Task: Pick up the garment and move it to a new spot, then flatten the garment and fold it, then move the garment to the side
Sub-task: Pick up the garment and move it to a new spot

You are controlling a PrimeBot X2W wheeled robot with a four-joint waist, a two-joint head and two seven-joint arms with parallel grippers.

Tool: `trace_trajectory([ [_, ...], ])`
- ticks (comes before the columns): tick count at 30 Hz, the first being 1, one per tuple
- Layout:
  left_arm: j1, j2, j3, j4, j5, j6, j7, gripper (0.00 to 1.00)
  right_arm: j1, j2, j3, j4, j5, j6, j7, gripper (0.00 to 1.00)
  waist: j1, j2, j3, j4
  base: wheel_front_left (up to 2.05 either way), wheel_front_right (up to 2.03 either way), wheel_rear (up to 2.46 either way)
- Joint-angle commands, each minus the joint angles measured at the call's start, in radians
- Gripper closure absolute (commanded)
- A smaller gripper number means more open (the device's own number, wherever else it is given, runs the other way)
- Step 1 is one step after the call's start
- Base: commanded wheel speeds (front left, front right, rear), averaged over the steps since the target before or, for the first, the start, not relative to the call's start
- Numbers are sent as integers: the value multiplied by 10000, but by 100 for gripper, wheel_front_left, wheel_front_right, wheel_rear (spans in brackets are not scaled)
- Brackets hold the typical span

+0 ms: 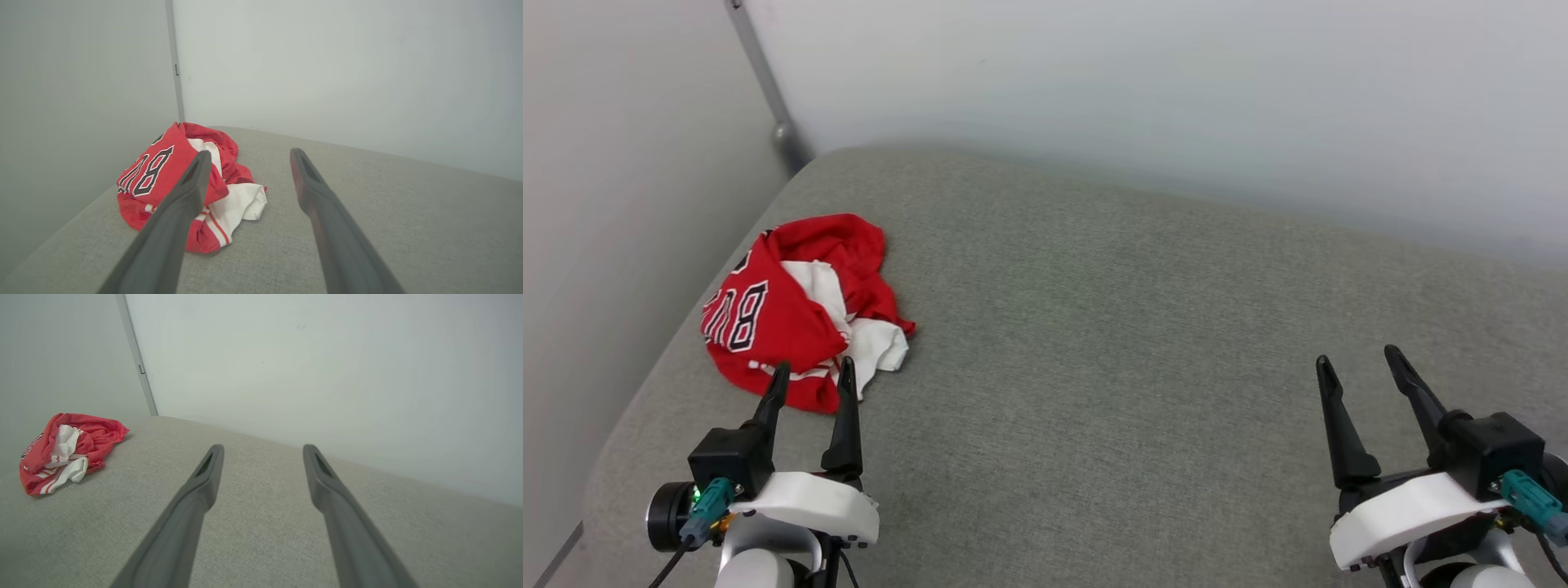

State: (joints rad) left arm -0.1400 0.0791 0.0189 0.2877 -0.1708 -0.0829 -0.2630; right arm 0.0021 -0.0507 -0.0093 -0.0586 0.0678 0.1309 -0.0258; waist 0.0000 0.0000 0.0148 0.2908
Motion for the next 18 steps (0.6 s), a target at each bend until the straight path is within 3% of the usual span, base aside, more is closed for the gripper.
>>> trace_trajectory([
  [1,-30,-14,98,-54,-41,46,-26,0,-126,10,119,-12,-119,-3,20,0,0,0,95,478,0,0,0],
  [10,65,-94,366,-106,-184,28,-26,0,-332,9,463,124,-249,-3,36,0,0,0,209,1463,0,0,0],
  [18,14,-142,448,-95,-234,-24,-26,0,-439,9,626,174,-321,-3,33,0,0,0,296,1788,0,0,0],
])
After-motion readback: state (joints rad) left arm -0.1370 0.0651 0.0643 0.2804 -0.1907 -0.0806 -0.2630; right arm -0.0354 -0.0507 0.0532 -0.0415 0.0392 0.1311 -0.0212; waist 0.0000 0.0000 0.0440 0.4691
